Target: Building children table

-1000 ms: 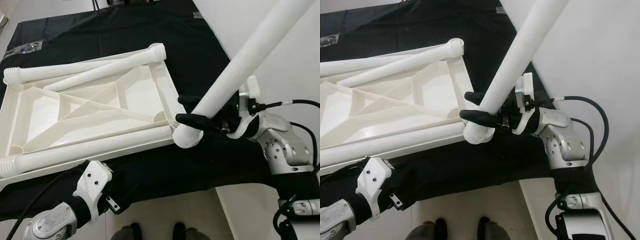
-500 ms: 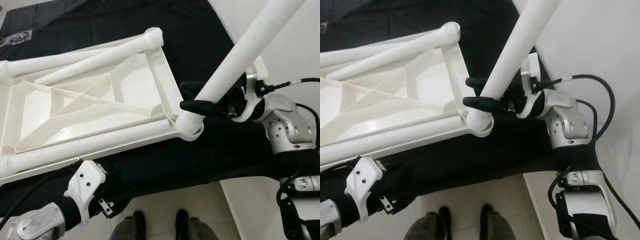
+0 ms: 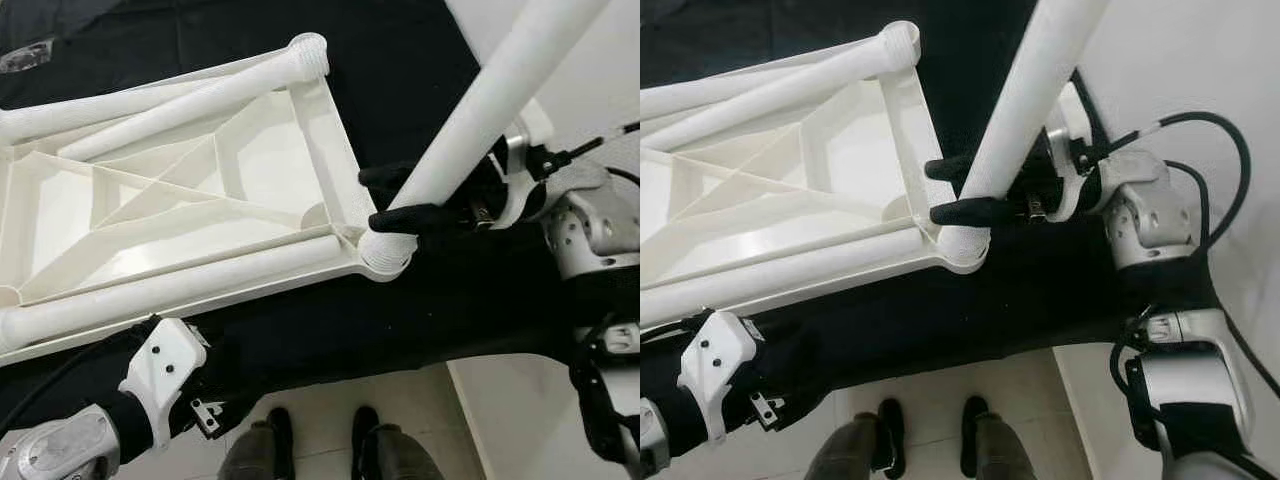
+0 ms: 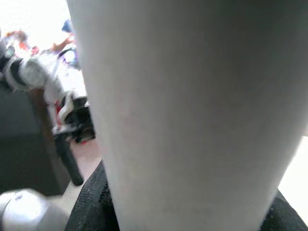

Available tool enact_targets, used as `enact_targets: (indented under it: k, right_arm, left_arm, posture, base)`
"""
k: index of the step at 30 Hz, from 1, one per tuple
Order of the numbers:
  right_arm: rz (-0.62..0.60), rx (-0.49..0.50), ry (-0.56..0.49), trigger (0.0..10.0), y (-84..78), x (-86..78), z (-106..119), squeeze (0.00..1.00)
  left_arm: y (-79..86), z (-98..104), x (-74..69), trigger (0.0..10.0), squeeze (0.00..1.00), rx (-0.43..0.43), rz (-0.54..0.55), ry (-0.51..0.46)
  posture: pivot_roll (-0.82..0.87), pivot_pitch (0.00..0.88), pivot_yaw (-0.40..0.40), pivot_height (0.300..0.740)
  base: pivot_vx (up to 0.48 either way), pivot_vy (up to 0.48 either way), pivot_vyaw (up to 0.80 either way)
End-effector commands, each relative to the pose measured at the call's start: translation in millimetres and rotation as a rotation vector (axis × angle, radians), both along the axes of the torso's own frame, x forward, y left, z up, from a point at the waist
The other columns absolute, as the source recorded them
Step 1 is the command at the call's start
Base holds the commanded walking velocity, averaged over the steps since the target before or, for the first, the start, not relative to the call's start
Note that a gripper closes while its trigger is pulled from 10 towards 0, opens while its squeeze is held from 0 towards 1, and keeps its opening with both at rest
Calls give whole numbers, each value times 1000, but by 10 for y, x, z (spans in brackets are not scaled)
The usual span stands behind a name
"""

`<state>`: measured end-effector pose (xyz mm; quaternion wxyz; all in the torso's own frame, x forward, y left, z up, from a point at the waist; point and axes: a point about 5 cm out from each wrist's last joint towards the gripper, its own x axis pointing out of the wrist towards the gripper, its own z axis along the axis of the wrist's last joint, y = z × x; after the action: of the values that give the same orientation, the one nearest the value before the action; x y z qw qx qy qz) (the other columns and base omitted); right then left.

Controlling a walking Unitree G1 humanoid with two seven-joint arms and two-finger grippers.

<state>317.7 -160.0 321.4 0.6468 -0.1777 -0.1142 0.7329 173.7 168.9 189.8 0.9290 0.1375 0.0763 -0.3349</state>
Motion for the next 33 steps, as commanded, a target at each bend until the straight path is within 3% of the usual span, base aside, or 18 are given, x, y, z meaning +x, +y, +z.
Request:
enact_targets:
  k: [1,4,15,18,29,33]
  right_arm:
    - [-11,-162,92,10000,-2,13,-308,0]
    - [47,-224,96,10000,78,-49,-303,0]
    - [84,-317,76,10000,129,-63,-285,0]
    - [106,-412,38,10000,123,-102,-286,0]
    - [168,-462,7,10000,169,-212,-245,0]
    - [184,-419,26,10000,213,-204,-229,0]
  left_arm:
    - [-12,-23,-53,10000,0,3,-13,33]
    - [-21,-20,-46,10000,0,-3,-9,33]
    - [-37,-21,-49,10000,0,-5,-6,35]
    - [-46,-27,-35,10000,0,-9,-8,35]
    - [-79,-50,-20,10000,0,-15,-16,38]
    - [-86,-52,-6,10000,0,-15,-20,37]
  posture:
    - [158,477,47,740]
    - [157,477,40,740]
    - [153,467,34,740]
    - [142,459,27,740]
    - [134,445,28,740]
    - [134,446,30,740]
  base:
    - [0,0,0]
    - [0,0,0]
    - [0,0,0]
    - [0,0,0]
    - [0,0,0]
    - [0,0,0]
